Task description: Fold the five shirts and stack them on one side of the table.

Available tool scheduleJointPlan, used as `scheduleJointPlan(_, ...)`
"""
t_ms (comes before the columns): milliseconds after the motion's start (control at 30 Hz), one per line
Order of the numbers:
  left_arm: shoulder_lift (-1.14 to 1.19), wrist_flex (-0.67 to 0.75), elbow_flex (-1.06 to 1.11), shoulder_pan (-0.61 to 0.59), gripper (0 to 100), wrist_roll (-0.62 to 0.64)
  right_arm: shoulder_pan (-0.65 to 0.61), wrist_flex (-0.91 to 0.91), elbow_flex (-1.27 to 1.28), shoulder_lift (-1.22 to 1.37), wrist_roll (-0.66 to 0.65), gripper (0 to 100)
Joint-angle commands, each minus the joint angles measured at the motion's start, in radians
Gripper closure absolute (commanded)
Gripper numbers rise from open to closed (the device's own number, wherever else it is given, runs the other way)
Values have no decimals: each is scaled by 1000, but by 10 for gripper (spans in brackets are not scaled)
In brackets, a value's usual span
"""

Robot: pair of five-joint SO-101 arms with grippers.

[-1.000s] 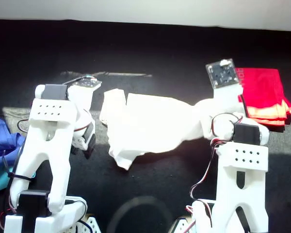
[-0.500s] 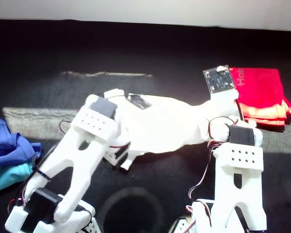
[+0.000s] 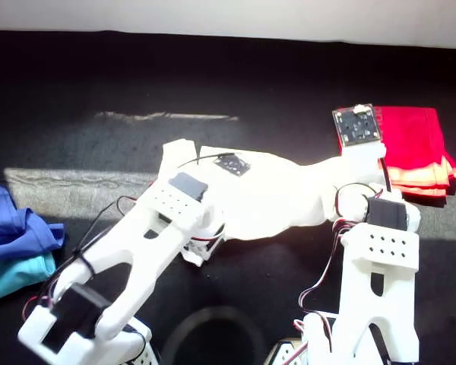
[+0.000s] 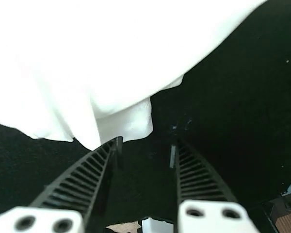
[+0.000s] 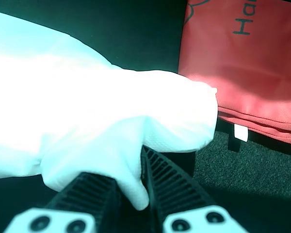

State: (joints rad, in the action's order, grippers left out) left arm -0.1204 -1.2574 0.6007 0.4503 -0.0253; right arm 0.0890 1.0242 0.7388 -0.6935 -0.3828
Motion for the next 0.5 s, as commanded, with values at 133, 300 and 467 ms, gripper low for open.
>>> scheduleJointPlan(133, 136, 17, -36, 5, 832, 11, 12, -10, -2, -21, 2, 992)
scheduleJointPlan(300, 176, 74, -51, -45, 832, 9, 12, -10, -2, -21, 2, 992)
scheduleJointPlan(467, 174, 95, -54, -67, 832, 11, 12, -8, -1, -21, 2, 992)
